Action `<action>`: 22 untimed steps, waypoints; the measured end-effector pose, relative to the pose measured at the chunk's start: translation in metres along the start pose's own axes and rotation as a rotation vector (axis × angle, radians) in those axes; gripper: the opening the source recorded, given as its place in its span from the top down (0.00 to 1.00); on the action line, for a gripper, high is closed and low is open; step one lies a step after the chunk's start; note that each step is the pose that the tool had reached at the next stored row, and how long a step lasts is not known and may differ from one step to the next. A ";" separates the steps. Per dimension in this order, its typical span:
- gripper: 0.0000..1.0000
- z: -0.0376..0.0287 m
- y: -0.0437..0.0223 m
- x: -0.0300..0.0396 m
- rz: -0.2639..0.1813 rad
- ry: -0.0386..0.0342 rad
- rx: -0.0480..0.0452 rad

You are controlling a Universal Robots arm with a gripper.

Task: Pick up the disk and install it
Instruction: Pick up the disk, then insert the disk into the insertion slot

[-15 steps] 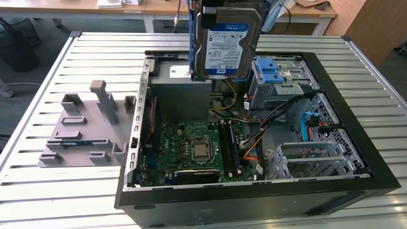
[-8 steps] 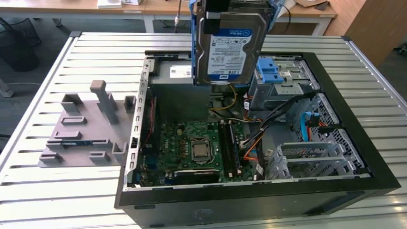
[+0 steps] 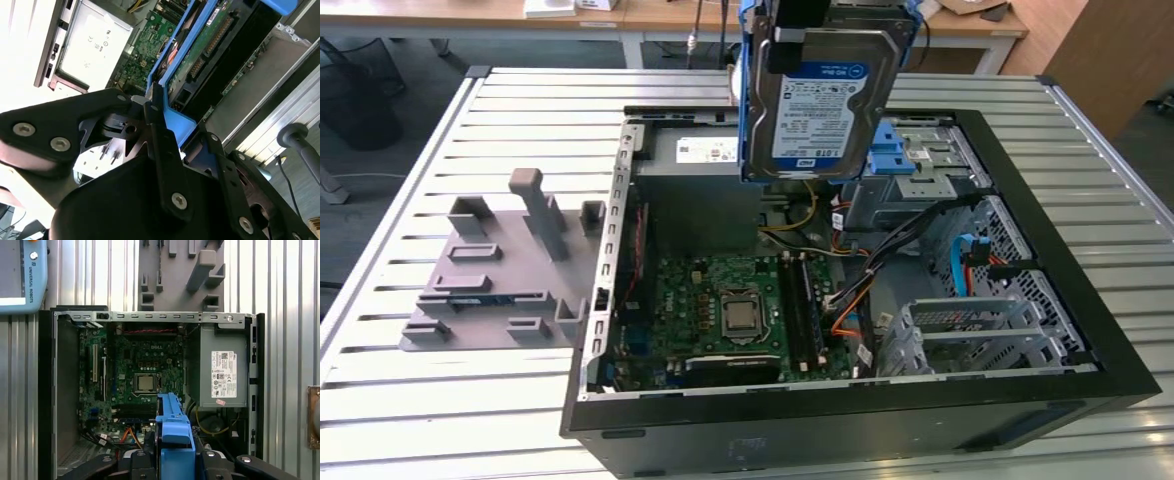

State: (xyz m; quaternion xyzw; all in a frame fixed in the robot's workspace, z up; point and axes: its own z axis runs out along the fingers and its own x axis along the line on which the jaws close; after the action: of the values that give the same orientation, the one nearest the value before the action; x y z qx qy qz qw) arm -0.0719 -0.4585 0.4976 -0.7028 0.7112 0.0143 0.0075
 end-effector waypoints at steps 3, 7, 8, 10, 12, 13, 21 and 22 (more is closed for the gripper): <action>0.64 0.0000 -0.0002 0.0000 0.000 0.0000 0.0000; 0.64 0.0000 -0.0012 0.0000 0.000 -0.0001 0.0000; 0.64 0.0000 -0.0012 0.0000 0.000 0.0000 0.0000; 0.64 0.0000 -0.0013 -0.0001 0.000 0.0000 0.0000; 0.64 0.0000 -0.0014 0.0000 0.000 0.0000 0.0000; 0.64 0.0000 -0.0015 0.0000 0.000 -0.0001 0.0000; 0.64 0.0004 -0.0016 0.0058 0.003 -0.0001 0.0001; 0.64 0.0005 -0.0017 0.0080 0.004 -0.0001 0.0001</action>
State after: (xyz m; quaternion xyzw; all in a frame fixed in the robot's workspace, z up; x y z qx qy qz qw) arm -0.0704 -0.4664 0.4968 -0.7014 0.7126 0.0143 0.0076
